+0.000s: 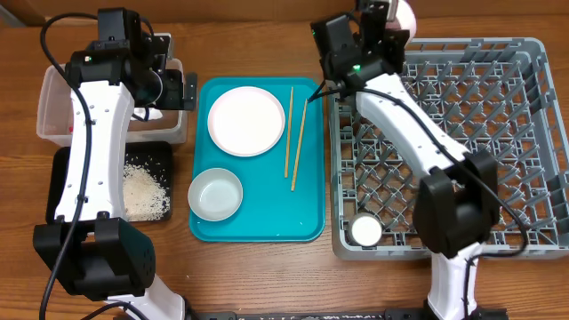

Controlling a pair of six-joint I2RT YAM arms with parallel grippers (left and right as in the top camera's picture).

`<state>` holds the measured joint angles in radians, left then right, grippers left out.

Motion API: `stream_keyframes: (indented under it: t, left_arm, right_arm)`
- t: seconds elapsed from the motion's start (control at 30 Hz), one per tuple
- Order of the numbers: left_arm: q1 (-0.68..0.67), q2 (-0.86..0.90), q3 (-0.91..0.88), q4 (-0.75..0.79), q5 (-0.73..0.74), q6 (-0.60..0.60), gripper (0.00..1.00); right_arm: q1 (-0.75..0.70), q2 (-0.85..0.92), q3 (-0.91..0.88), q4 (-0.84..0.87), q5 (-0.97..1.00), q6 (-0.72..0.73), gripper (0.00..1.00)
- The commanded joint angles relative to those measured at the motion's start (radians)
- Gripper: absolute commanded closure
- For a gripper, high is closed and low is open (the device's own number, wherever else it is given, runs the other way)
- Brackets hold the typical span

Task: Sort waste into correct bins and load items into the dishwasher
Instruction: 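Carry the pink bowl to the rack's back left corner and release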

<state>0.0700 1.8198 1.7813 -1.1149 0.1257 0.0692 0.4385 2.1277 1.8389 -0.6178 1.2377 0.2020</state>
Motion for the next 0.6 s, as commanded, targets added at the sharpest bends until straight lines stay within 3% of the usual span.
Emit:
stream_keyframes:
  t: [0.0, 0.57]
  left_arm:
    - [0.002, -0.015, 0.028, 0.000, -0.006, -0.006, 0.00]
    - [0.002, -0.015, 0.028, 0.000, -0.006, -0.006, 0.00]
  right_arm:
    - [0.000, 0.050, -0.001, 0.042, 0.025, -0.025, 0.96]
    - [0.031, 0.118, -0.047, -0.003, 0.021, -0.017, 0.96]
